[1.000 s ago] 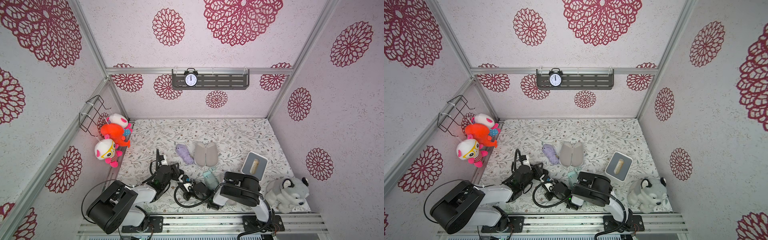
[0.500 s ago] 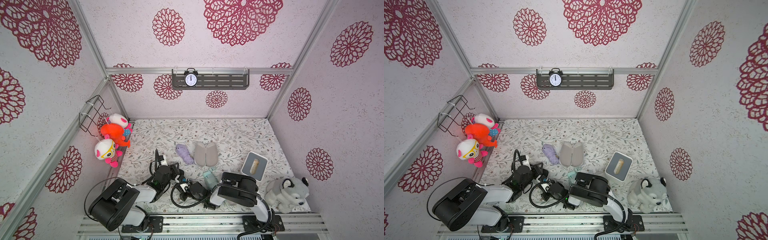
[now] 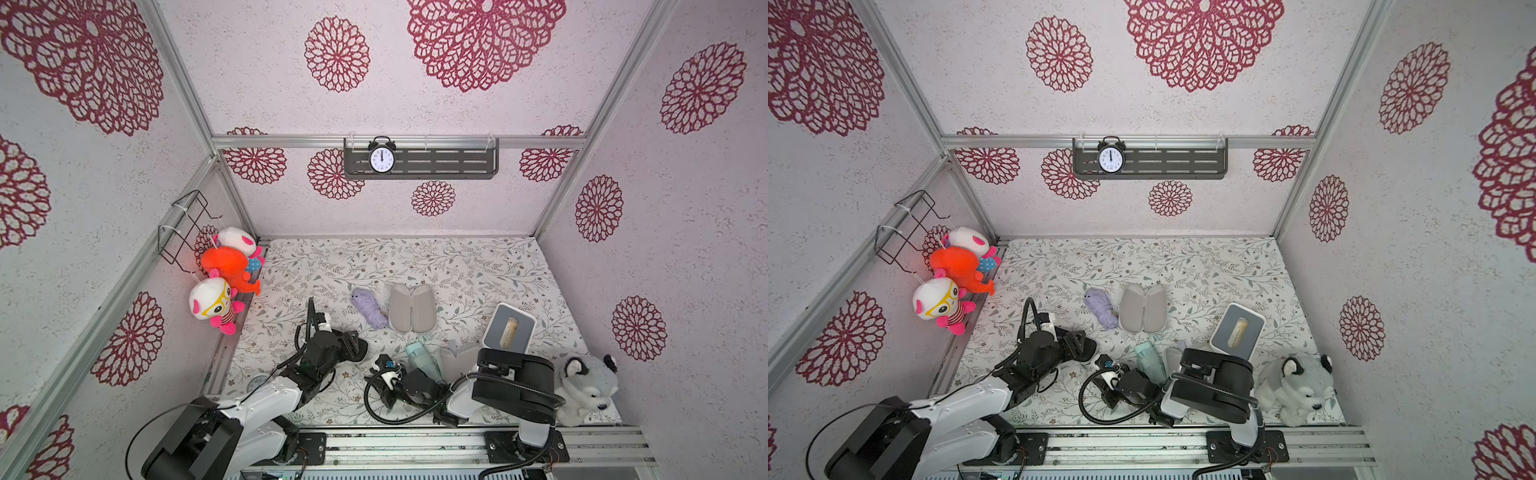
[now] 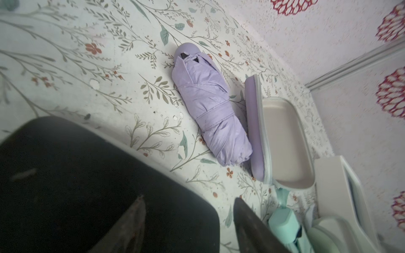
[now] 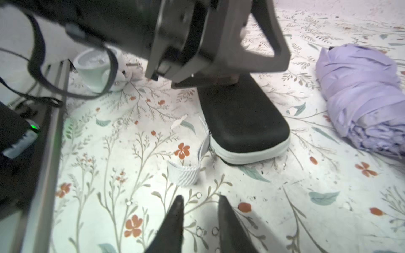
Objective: Put umbrellas into zippered umbrella sleeves
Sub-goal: Zip the zipper on the umbrella sleeve, then move the umbrella to the center of the board.
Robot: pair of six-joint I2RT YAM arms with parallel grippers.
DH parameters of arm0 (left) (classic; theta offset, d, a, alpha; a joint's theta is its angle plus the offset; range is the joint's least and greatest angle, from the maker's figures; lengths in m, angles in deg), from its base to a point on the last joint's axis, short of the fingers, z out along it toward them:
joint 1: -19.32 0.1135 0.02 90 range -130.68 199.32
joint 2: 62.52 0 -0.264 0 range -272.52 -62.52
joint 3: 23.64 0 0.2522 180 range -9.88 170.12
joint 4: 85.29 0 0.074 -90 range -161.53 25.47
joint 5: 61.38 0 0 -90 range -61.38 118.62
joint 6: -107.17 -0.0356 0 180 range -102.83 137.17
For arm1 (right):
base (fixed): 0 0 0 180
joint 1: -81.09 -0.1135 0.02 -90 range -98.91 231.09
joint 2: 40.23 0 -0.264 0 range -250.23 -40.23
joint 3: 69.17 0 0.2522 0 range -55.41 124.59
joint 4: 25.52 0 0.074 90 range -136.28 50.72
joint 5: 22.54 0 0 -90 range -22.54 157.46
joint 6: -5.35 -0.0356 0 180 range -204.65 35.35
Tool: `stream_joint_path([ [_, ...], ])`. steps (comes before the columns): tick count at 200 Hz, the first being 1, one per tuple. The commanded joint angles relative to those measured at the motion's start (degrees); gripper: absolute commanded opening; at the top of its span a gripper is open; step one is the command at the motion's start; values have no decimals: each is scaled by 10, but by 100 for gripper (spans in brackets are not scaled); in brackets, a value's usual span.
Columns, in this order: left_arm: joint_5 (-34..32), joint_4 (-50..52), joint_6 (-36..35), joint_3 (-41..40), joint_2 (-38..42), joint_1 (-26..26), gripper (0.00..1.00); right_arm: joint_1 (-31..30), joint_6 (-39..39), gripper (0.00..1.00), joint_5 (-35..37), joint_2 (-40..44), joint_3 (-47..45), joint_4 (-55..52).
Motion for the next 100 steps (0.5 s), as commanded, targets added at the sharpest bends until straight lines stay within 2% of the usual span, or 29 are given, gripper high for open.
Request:
stream_joint_path([
  [1,1,133,-17,28,85,-1,85,-11,8,65,30,84,-3,-50],
  [4,0,139,-16,31,100,-1,90,-12,8,71,37,96,-1,-64],
  [9,-4,150,-15,37,125,-1,97,-11,7,95,49,116,1,-91],
  [12,-7,158,-16,41,142,-1,99,-12,6,98,58,128,3,-106],
  [35,-3,199,-34,79,232,-4,98,-11,-5,99,150,215,30,-253],
  [53,22,196,-33,93,252,-7,98,-3,-7,99,197,279,37,-342],
  [81,79,167,-29,115,204,-41,98,23,-55,99,220,370,46,-490],
  [89,74,171,-32,126,178,-68,98,30,-77,99,236,391,50,-540],
  [100,35,193,-34,151,136,-118,98,41,-115,99,238,418,51,-603],
])
